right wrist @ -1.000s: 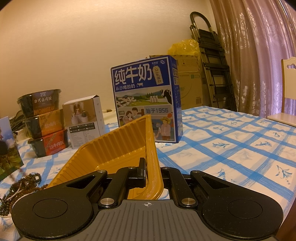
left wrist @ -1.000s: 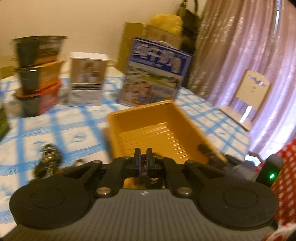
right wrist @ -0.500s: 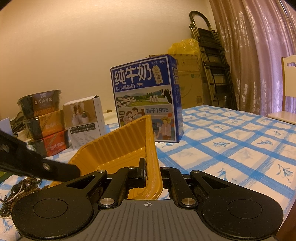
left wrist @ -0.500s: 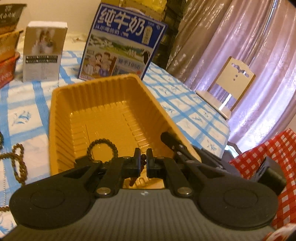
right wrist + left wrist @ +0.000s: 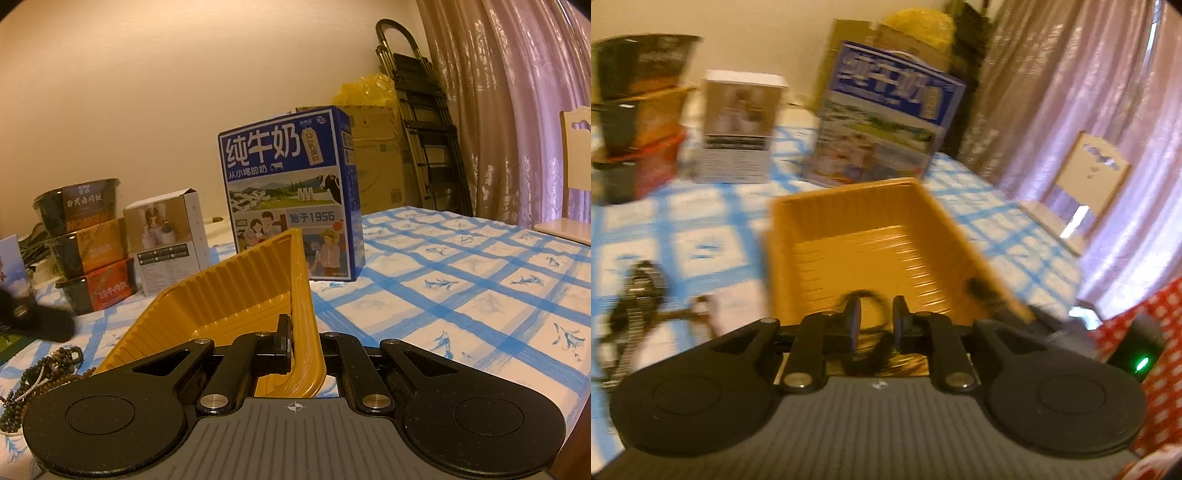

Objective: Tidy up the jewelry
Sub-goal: 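Carry the reddish-brown bracelet into the orange tray and open the left gripper, then pinch a dark bead strand from the pile with the left gripper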

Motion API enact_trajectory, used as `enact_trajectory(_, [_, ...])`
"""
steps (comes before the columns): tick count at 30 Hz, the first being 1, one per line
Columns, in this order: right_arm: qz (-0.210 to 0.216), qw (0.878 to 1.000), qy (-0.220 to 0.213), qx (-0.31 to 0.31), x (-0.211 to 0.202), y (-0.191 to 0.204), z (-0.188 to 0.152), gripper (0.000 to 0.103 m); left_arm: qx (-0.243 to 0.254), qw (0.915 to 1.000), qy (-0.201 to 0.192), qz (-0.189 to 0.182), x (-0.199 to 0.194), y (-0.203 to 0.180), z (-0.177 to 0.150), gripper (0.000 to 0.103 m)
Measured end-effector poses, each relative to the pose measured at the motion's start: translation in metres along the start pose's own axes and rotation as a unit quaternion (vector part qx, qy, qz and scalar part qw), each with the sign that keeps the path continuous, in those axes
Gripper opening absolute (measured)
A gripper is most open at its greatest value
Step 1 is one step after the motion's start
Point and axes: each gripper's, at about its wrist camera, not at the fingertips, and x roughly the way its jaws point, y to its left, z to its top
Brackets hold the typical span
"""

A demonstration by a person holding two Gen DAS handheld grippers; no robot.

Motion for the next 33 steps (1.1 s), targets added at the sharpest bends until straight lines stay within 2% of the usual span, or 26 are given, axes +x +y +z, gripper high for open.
enact_trajectory(4, [0.000, 1.000, 0.000, 0.000, 0.000, -0.001, 0.000, 0.006, 0.007, 0.9979, 0.018, 0.062, -0.016, 0.026, -0.020, 0.017])
enact_trajectory(8, [0.000, 1.000, 0.000, -0.001, 0.000, -0.001, 0.000, 0.006, -0.005, 0.9937, 0.054, 0.098, -0.017, 0.049, -0.045, 0.017])
enact_trajectory(12, [0.000, 1.000, 0.000, 0.000, 0.000, -0.001, 0.000, 0.006, 0.001, 0.9894, 0.073, 0.125, -0.011, 0.061, -0.061, 0.017])
enact_trajectory(22, [0.000, 1.000, 0.001, 0.001, 0.000, -0.002, 0.000, 0.006, 0.025, 0.9859, 0.059, 0.155, 0.028, 0.070, -0.047, 0.023])
enact_trajectory(27, [0.000, 1.000, 0.001, 0.001, 0.000, -0.002, 0.000, 0.006, 0.032, 0.9822, 0.070, 0.171, 0.047, 0.075, -0.047, 0.024])
enact_trajectory(30, [0.000, 1.000, 0.001, 0.001, 0.000, -0.002, 0.000, 0.006, 0.028, 0.9826, 0.075, 0.168, 0.053, 0.080, -0.049, 0.024])
enact_trajectory(33, [-0.001, 1.000, 0.001, 0.001, 0.000, -0.001, 0.000, 0.006, 0.047, 0.9818, 0.078, 0.166, 0.056, 0.078, -0.051, 0.023])
